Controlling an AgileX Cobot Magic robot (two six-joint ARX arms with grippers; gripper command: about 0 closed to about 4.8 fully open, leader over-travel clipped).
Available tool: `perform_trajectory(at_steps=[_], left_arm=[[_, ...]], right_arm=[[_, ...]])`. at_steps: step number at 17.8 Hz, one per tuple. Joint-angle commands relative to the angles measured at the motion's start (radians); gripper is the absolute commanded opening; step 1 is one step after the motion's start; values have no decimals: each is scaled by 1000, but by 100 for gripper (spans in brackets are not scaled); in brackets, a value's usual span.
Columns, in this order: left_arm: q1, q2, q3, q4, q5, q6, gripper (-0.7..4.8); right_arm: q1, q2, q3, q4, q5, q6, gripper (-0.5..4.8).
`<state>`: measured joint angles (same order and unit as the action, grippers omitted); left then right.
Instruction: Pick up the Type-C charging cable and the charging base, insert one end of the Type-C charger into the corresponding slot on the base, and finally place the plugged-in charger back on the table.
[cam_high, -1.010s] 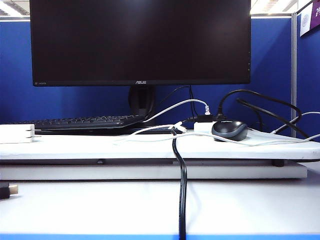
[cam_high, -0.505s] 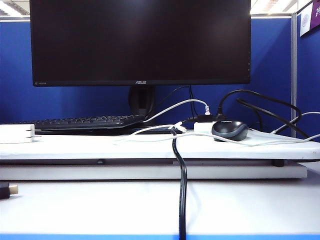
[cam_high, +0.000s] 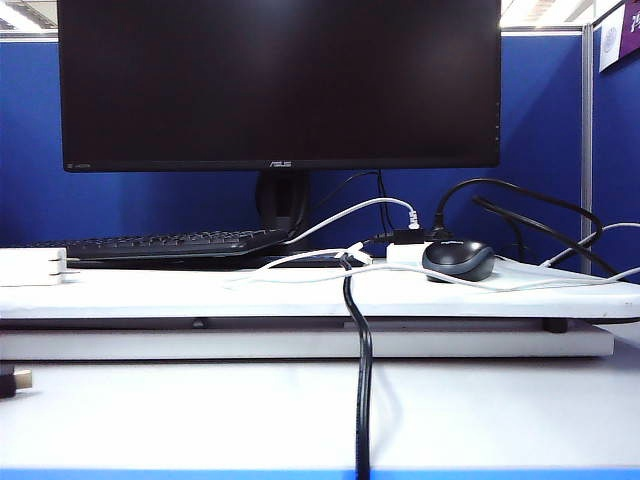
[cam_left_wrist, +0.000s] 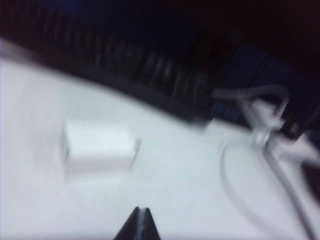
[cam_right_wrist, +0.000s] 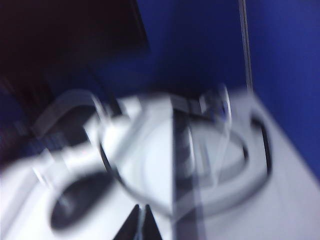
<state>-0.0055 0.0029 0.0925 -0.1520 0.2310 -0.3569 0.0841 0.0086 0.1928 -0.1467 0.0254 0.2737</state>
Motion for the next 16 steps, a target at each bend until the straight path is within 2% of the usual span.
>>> perform_trajectory(at_steps=[1, 4, 5, 8, 10, 12, 13, 14, 16], left_arm=[[0, 13, 122, 35, -73, -16, -6], [0, 93, 247, 41, -116, -9, -6], [0, 149, 301, 48, -122, 19, -6], [0, 356, 472, 44, -73, 203, -6], [0, 521, 607, 6, -24, 283, -6], [0, 704, 771, -85, -24, 369, -6], [0, 791, 857, -141, -24, 435, -6], [0, 917, 995, -248, -24, 537, -6], [0, 1044, 1138, -359, -24, 604, -6]], right_arm=[[0, 61, 117, 17, -2, 7, -2], [0, 187, 265, 27, -3, 7, -1], [0, 250, 326, 40, -3, 6, -1], [0, 411, 480, 86, -45, 6, -1], [0, 513, 572, 93, -74, -35, -1], [0, 614, 666, 92, -153, -46, -1], [0, 662, 711, 87, -192, -47, -1], [5, 738, 792, 52, -279, -83, -1], [32, 825, 901, -44, -347, -166, -1]])
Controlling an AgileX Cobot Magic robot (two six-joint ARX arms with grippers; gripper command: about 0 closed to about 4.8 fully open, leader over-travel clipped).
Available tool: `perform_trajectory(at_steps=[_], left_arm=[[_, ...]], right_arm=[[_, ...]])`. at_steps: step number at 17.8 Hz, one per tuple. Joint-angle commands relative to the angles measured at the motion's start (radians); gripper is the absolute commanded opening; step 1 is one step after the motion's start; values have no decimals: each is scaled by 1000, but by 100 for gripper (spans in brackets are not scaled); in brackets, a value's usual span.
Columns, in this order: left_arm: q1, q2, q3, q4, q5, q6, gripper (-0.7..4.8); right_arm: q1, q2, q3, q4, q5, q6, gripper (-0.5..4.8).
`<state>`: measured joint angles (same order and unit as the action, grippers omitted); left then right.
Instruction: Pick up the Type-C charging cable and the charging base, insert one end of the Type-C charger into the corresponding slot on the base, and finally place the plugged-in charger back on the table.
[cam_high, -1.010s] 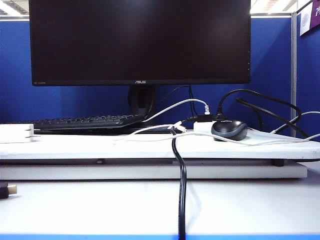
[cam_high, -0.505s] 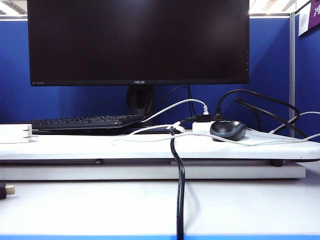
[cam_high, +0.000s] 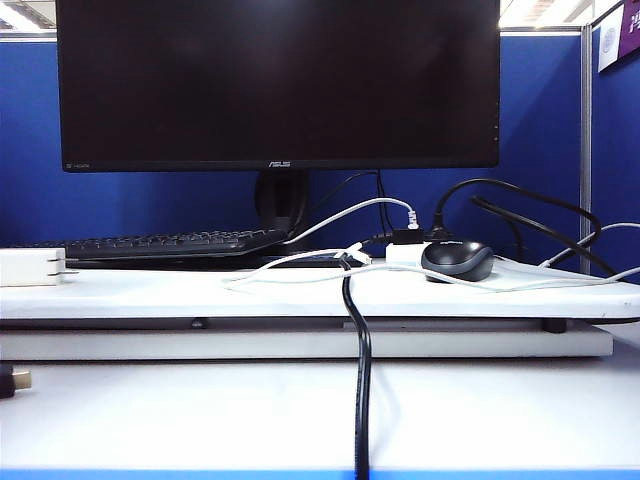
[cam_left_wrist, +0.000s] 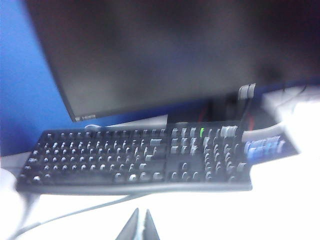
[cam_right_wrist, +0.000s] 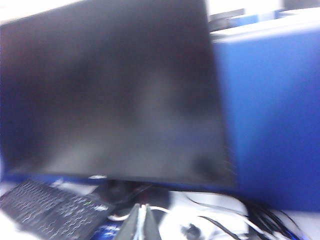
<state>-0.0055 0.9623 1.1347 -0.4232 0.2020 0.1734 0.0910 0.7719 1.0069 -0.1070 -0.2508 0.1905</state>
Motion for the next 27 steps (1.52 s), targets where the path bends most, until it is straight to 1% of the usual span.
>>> perform_trajectory(at_steps=[1, 2, 3, 4, 5, 6, 7, 8, 9, 10, 11, 12, 13, 14, 17, 19, 27], left_arm=[[-1, 127, 143, -137, 8, 98, -6], [0, 187, 202, -224, 66, 149, -6], [-1, 236, 240, -310, 152, 205, -6], [-1, 280, 263, -381, 194, 245, -6], [-2, 312, 266, -425, 191, 263, -6], [-3, 342, 265, -475, 172, 299, -6], [-13, 365, 265, -512, 102, 355, -3], [-29, 383, 265, -534, 26, 412, 16], [-47, 402, 265, -544, -33, 477, 72], [-63, 418, 265, -546, -45, 523, 150], [-80, 434, 265, -552, -45, 576, 246], [-99, 455, 265, -566, -46, 645, 296], [-110, 477, 265, -581, -51, 684, 310], [-118, 513, 265, -602, -77, 703, 319], [-118, 588, 265, -628, -95, 720, 319], [-117, 626, 266, -639, -134, 742, 319], [-117, 653, 265, -632, -138, 785, 319]], right_arm=[[48, 97, 130, -132, -98, -111, -1], [87, 143, 181, -192, -144, -143, -1], [125, 179, 211, -236, -204, -179, -1], [167, 211, 234, -288, -243, -224, -1], [218, 237, 245, -334, -241, -258, -1], [271, 257, 245, -376, -241, -284, -1], [314, 275, 245, -420, -241, -301, -1], [344, 295, 245, -450, -241, -304, -1], [368, 316, 245, -462, -241, -304, -1], [385, 331, 245, -463, -241, -303, -1], [397, 340, 245, -463, -241, -304, -1], [409, 346, 245, -463, -242, -304, -1], [419, 351, 245, -463, -242, -304, -1], [433, 355, 244, -464, -242, -304, -1], [463, 357, 243, -469, -242, -304, -1], [480, 358, 243, -469, -245, -304, -1], [480, 358, 243, -491, -249, -320, -1]])
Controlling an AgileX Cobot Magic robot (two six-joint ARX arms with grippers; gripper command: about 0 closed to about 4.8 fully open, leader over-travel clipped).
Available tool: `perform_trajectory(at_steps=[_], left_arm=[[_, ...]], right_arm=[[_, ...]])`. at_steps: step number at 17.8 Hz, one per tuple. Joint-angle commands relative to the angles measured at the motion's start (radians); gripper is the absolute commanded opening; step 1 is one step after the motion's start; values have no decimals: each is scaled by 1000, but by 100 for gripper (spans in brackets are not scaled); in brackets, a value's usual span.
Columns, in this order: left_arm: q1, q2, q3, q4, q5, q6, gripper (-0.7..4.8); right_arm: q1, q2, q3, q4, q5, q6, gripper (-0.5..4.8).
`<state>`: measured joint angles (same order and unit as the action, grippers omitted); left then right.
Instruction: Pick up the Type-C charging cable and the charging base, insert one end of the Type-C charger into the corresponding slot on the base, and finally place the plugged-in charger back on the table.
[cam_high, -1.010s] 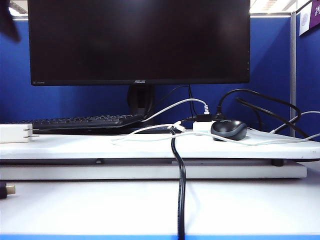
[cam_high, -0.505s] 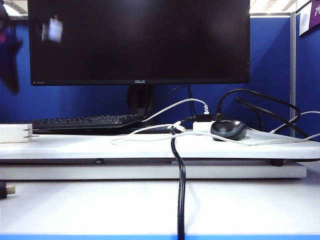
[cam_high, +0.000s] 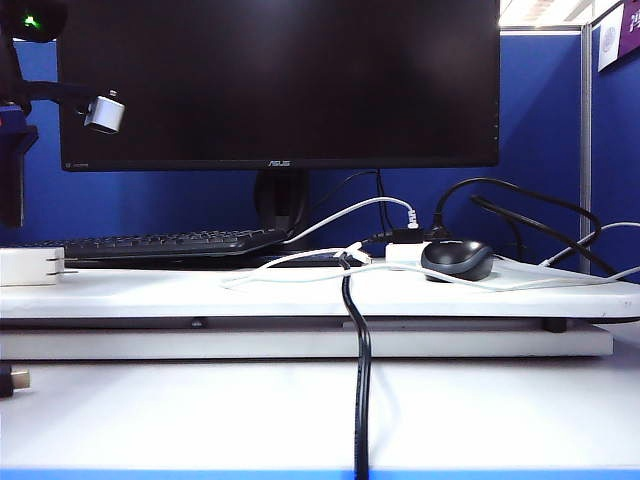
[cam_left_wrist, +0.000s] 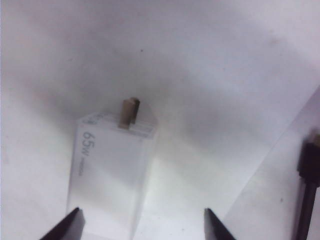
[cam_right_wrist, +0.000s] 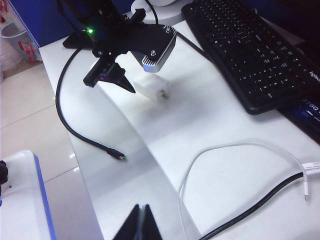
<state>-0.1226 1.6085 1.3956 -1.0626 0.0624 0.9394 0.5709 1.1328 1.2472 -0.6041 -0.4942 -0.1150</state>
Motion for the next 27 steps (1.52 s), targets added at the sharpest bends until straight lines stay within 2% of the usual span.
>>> perform_trajectory(at_steps=[1, 8, 16, 19, 21, 24, 27], left_arm=[[0, 18, 4, 13, 2, 19, 319], [0, 136, 4, 9, -24, 11, 318], [0, 135, 6, 29, -25, -2, 318], [0, 135, 6, 30, -88, -58, 318], [0, 134, 9, 31, -127, -124, 318], [0, 134, 42, 13, -130, -211, 319], [0, 134, 92, -39, -126, -243, 319]], right_arm=[[1, -3, 3, 6, -6, -14, -1], [1, -3, 3, 0, -6, -13, -1], [1, -3, 3, -6, -6, -14, -1], [1, -3, 3, -6, -6, -14, -1], [1, -3, 3, -6, -6, -16, -1], [1, -3, 3, -6, -6, -16, -1], [1, -3, 3, -6, -6, -16, -1]])
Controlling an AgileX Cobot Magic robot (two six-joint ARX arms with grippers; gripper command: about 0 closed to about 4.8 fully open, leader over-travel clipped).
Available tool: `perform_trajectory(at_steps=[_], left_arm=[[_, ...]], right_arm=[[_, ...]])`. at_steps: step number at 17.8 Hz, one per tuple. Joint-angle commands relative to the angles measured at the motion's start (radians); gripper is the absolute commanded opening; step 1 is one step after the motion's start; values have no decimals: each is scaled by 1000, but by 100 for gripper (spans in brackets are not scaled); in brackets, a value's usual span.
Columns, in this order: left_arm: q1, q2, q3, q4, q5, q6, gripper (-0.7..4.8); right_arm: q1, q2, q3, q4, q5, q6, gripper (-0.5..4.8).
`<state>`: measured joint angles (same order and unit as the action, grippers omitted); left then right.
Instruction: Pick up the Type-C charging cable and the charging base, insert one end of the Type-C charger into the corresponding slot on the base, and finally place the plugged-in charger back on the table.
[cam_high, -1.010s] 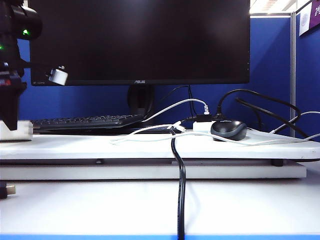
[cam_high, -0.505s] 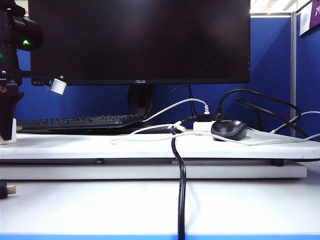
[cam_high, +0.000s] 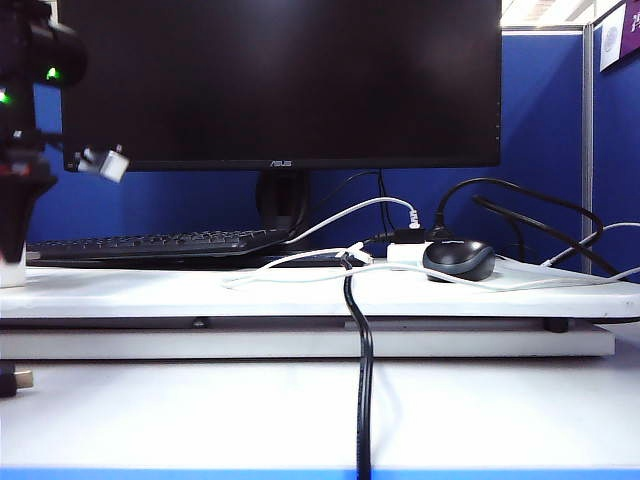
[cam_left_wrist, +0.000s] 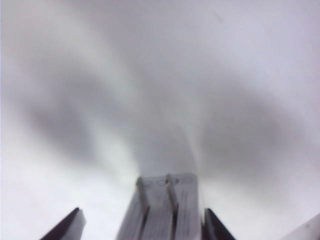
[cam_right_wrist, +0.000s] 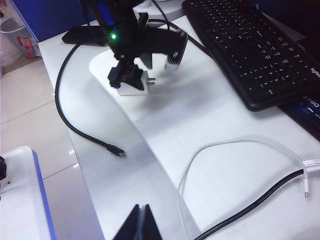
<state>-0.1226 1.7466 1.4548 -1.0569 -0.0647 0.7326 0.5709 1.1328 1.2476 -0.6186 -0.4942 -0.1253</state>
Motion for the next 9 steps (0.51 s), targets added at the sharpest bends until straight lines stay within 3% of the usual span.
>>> perform_trajectory(at_steps=[1, 7, 9], left_arm=[[0, -5, 46, -72, 6, -60, 319], [0, -2, 51, -124, 105, -132, 318], [0, -1, 50, -124, 85, -143, 318]], right_arm=[[1, -3, 3, 9, -6, -6, -1], [1, -3, 3, 9, -6, -6, -1], [1, -3, 3, 8, -6, -6, -1]])
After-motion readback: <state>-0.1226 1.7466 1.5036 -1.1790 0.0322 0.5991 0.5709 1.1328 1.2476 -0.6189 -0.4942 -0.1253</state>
